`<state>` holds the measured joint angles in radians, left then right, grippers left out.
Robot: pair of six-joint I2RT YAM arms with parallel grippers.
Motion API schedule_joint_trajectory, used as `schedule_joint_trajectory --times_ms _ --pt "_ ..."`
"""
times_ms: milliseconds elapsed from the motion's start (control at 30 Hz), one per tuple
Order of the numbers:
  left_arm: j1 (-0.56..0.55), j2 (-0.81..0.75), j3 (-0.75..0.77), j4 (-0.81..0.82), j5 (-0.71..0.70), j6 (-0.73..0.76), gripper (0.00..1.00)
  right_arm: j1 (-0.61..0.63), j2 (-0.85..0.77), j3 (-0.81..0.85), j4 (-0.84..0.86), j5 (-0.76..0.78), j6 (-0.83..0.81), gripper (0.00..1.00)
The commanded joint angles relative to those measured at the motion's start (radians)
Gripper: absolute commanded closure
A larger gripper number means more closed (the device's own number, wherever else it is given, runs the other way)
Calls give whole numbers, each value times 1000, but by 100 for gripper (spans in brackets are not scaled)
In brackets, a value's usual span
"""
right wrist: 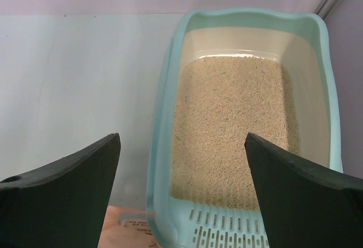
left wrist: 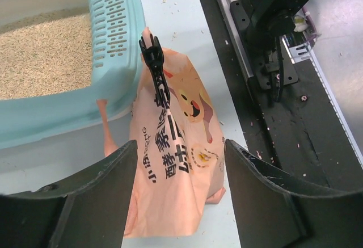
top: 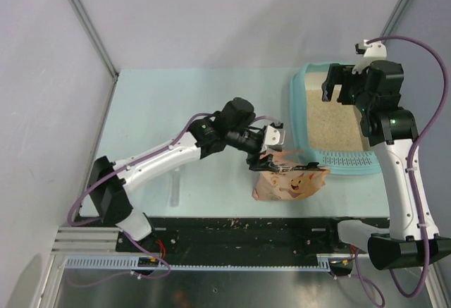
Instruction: Fill the litter box with clean litter
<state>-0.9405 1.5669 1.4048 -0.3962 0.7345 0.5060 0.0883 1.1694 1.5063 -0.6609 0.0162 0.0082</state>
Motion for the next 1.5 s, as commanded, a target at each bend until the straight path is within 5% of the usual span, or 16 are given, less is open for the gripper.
schedule_joint_trajectory --times_ms 0,467,567,633,767,1233,1467 --pt "-27 45 65 -38 46 43 33 -22 -30 -21 58 -34 27 4" --pt "-95 217 95 -53 -193 78 44 -127 -33 -24 83 -116 102 5" --pt "-95 208 86 -90 -230 112 55 -145 -17 -21 75 -142 115 7" --pt "-93 200 79 -115 -250 132 78 -145 -2 -20 73 -159 105 9" --pt "-45 174 63 -141 -274 147 99 -144 16 0 47 -221 44 10" --pt "268 25 -37 -194 -185 327 100 -144 136 84 -19 -458 -43 7" --pt "425 230 259 -191 -144 281 100 -105 295 192 3 -749 -178 10"
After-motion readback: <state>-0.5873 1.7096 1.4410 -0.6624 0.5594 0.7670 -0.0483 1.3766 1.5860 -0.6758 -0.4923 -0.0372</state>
